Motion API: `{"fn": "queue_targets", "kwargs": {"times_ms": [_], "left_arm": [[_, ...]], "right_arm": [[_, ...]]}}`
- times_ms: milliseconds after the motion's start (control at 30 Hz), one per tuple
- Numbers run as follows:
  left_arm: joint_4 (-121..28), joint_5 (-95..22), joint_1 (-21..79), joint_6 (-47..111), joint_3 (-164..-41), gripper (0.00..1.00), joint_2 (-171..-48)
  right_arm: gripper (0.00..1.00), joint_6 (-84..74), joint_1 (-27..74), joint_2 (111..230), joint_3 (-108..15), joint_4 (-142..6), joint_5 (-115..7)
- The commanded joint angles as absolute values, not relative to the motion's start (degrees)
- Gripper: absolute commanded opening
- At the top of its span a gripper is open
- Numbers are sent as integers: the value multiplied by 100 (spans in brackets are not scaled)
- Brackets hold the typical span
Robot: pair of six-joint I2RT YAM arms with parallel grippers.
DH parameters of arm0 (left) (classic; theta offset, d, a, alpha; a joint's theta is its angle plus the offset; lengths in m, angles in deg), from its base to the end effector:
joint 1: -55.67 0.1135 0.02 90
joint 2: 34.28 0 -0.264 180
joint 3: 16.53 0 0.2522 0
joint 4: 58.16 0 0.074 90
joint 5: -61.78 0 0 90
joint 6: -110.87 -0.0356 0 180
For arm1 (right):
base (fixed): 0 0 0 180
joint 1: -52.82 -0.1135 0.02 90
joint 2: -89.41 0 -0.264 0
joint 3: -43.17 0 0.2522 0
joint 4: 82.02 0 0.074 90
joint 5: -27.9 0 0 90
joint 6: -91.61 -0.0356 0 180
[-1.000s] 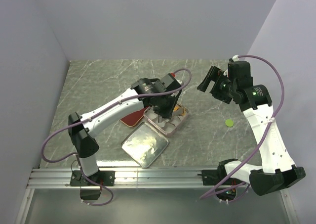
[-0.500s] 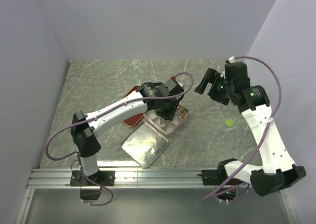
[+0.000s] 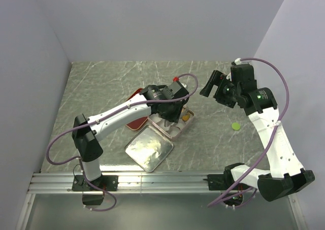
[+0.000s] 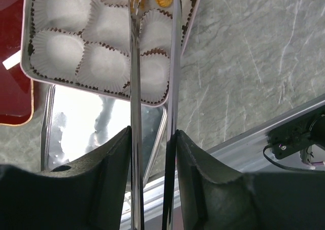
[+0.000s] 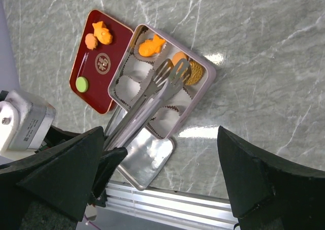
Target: Pack the cookies
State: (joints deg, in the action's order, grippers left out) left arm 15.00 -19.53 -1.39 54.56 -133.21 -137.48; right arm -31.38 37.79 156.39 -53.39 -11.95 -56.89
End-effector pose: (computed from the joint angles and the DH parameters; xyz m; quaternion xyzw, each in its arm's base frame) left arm 0.2115 -0.3165 0.3351 0.1755 0.9465 -0.1342 0.2352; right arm 0.2110 0.0600 0.4099 0.1228 0.8990 0.2079 0.3653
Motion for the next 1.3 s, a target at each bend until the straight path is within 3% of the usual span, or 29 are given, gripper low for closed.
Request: {"fn": "queue_targets", "kwargs": {"times_ms": [0,433,867,1267], "left_arm": [[1458,-1732,-172,5567,-13251,45,-13263],[2134,-1328,249,5558,-13831,55,-12684],[2214,-1354,1918,5523,-12496,59,-11734],[2020,-1451,2323,5445,-11722,57,-11839]], "right_arm": [[98,-3126,3735,15612,-5373,-1315,-5692],[99,-3134,3752,15322,-5013,-1394,-5859],[99,-3117,3735,15471,-5057,-1403,-5736],[99,-3117,3717,15612,-5118,-1430,-5718]]}}
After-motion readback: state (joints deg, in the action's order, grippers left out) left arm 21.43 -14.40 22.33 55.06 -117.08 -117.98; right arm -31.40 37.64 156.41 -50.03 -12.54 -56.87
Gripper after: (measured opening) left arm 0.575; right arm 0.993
